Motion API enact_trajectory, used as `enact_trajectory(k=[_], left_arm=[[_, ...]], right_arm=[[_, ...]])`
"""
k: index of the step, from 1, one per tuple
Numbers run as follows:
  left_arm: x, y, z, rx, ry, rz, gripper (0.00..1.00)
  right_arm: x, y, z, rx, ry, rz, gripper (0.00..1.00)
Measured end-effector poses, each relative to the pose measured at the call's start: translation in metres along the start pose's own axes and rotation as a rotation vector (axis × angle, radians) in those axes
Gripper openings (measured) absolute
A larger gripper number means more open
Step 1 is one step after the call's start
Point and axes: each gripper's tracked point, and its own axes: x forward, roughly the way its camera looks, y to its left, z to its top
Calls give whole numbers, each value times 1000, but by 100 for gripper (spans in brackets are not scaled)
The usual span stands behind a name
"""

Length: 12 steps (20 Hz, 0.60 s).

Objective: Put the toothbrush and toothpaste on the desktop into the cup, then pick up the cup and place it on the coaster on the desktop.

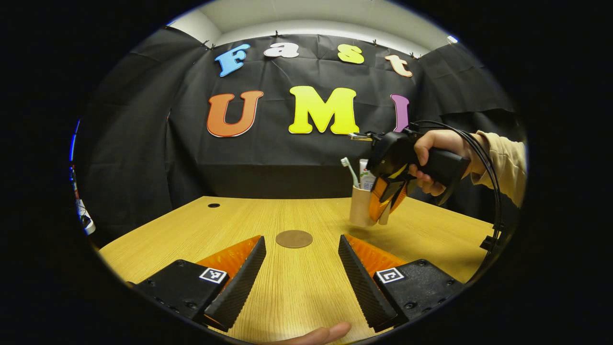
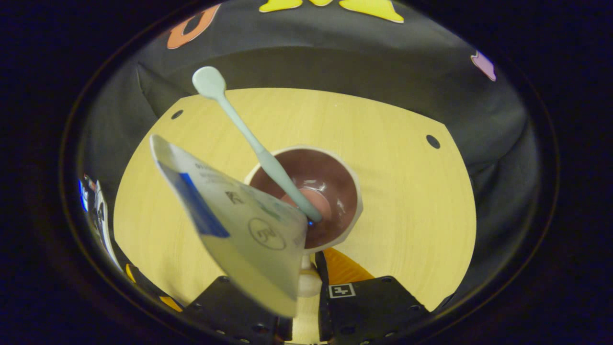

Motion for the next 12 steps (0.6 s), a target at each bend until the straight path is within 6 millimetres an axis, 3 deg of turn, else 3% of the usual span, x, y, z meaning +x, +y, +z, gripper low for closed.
enact_trajectory(k=[3,12], left_arm=[[-4,5,0,3,-11,4,97],[-12,39,-6,-18,-23,46,97]], right_arm=[[5,16,4,-55,-7,39,17],[17,31,8,-147,5,103,18]])
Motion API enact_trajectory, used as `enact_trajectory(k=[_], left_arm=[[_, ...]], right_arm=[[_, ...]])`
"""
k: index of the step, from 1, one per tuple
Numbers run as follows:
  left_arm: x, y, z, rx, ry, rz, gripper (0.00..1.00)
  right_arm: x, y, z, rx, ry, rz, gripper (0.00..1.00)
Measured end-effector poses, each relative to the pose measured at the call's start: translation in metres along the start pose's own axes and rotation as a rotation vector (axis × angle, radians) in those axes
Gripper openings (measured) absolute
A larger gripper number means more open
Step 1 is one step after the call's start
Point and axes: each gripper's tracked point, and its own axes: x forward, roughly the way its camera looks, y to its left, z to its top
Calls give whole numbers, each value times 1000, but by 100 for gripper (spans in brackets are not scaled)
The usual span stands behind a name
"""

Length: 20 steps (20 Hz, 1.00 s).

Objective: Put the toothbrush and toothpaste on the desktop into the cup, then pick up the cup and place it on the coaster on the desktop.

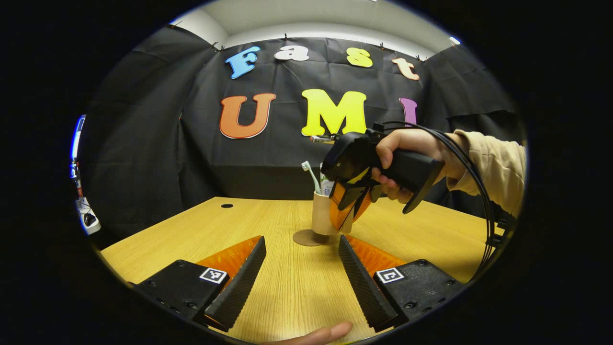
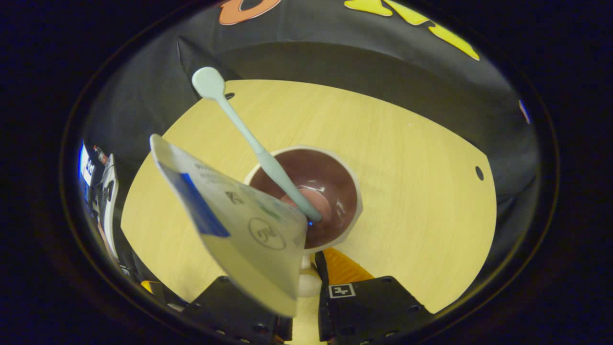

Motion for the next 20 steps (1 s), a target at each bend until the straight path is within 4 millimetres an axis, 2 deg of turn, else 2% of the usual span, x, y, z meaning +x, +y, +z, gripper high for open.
enact_trajectory(k=[4,10,12,14,15,16,17,19,20], left_arm=[[-1,11,-7,-8,12,10,97],[1,2,-17,-48,46,-17,97],[2,2,-18,-51,50,-13,97],[3,3,-20,-53,56,-12,97],[3,4,-20,-54,59,-9,97],[4,4,-20,-53,63,-5,97],[5,7,-21,-52,66,2,97],[6,7,-19,-47,67,14,97],[7,7,-18,-41,67,20,97]], right_arm=[[-2,-4,0,1,13,16,18],[1,-2,-8,42,41,67,19],[-2,-1,-4,33,1,59,22],[-8,5,-5,46,-31,92,30],[-11,7,-1,68,-68,107,45],[-16,6,-1,76,-89,108,45],[-22,3,1,81,-118,109,52],[-37,-5,0,102,-172,125,61],[-44,-8,1,115,-198,133,69]])
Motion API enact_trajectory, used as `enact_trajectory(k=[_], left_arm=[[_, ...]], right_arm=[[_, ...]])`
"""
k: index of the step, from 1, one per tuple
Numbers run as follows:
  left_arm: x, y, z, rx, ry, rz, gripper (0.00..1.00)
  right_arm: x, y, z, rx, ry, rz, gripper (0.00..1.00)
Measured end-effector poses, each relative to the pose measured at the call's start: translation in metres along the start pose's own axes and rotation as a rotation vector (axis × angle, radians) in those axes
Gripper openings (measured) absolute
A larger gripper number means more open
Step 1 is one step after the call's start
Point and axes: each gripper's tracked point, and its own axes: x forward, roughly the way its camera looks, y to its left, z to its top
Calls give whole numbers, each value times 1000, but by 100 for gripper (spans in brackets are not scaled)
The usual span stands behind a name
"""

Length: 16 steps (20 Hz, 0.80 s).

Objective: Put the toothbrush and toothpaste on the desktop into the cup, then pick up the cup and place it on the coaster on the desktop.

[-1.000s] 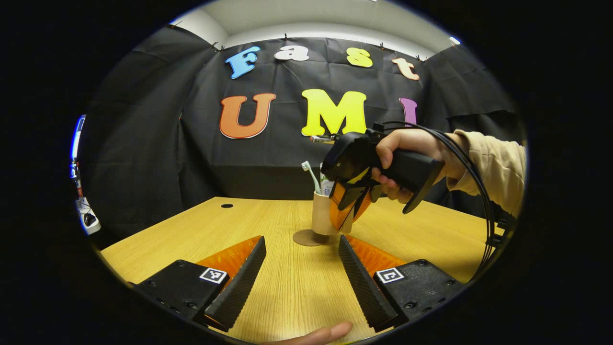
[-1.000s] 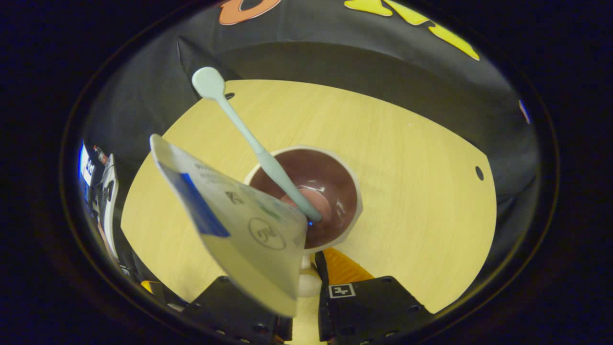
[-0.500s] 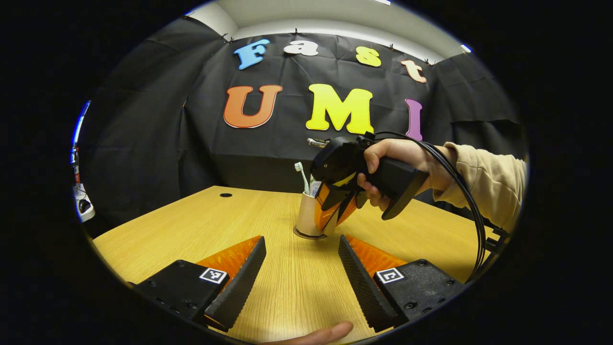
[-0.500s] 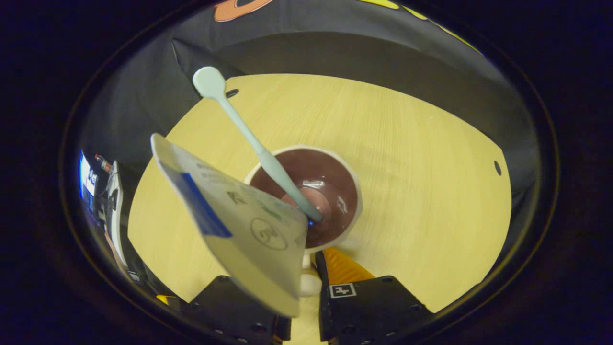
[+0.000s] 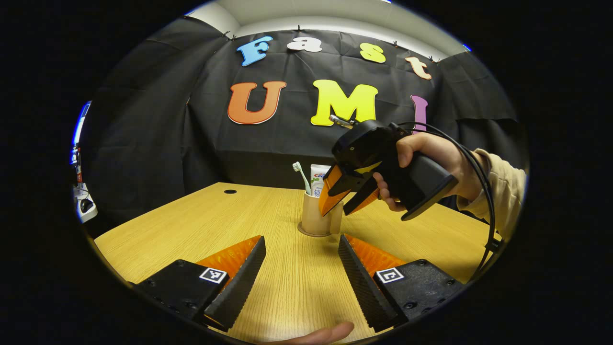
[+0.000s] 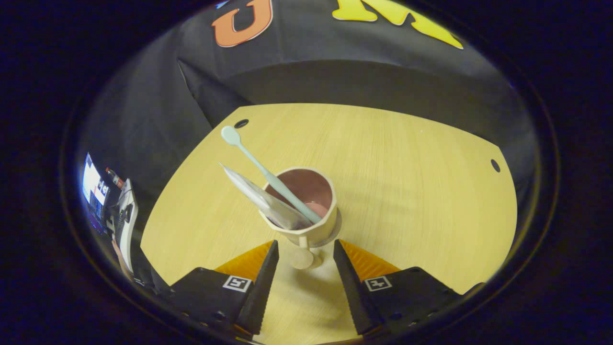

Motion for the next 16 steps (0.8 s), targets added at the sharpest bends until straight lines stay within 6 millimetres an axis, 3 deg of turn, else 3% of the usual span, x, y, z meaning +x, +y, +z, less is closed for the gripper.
enact_trajectory(k=[4,9,11,16], left_arm=[[5,-3,9,28,-5,14,97],[14,-16,25,67,-6,32,97],[16,-30,33,88,-14,26,97],[20,-63,33,78,2,-1,97]], right_arm=[[-31,-17,3,7,-110,14,95],[-86,-59,-11,-3,-323,-54,96],[-115,-92,-24,-24,-461,-138,96],[-161,-136,-70,23,-601,-217,96]])
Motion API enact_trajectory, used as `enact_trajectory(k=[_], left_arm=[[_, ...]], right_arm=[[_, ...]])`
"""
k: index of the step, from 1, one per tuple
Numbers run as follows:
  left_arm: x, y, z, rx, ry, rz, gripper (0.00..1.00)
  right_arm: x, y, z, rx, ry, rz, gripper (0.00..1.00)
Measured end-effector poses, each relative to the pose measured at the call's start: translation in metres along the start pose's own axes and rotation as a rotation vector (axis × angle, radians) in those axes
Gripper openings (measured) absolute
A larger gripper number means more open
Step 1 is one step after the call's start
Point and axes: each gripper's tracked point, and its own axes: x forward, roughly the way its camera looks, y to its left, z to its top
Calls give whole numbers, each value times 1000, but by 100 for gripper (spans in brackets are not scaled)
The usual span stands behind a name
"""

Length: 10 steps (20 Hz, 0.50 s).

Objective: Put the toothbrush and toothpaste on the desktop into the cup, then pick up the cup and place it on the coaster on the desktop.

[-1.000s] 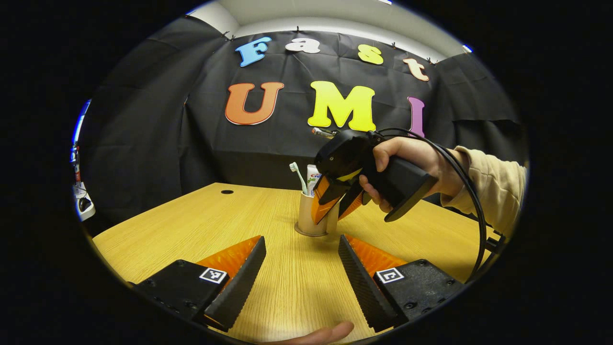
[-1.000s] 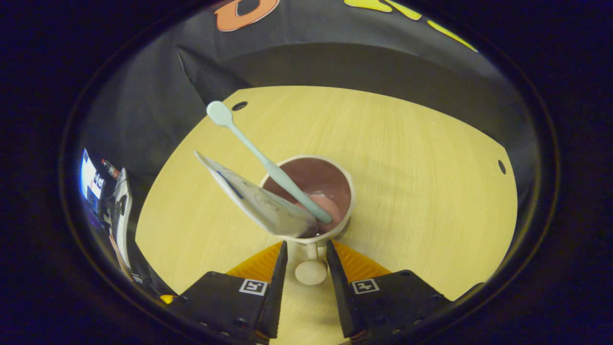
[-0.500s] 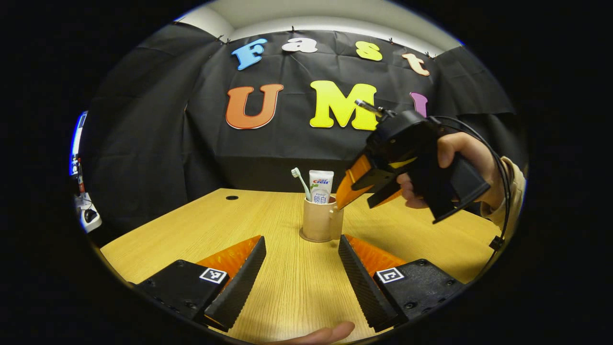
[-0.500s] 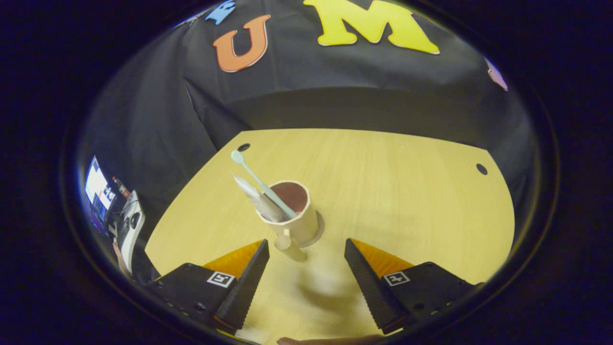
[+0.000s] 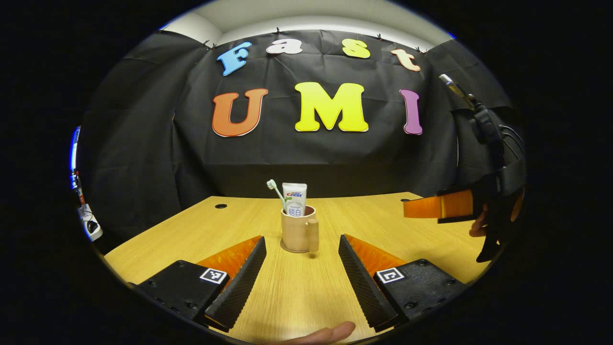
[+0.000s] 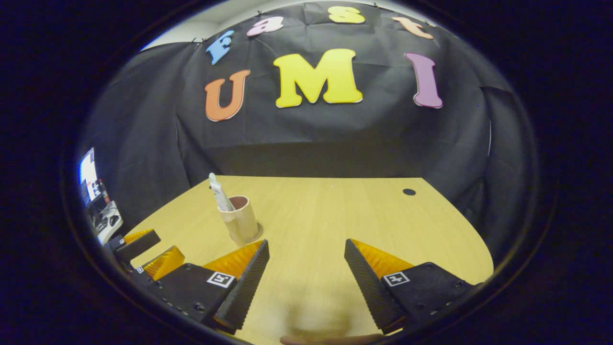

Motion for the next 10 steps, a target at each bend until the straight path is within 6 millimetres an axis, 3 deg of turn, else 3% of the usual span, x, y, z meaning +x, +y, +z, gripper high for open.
enact_trajectory(k=[2,6,10], left_arm=[[0,-10,6,2,-9,9,97],[-4,-18,23,46,-32,32,97],[-14,-20,46,54,-76,55,97]], right_arm=[[-27,-34,11,-33,-122,-104,96],[-81,-49,30,7,-293,-141,96],[-100,-59,29,-34,-336,-188,96]])
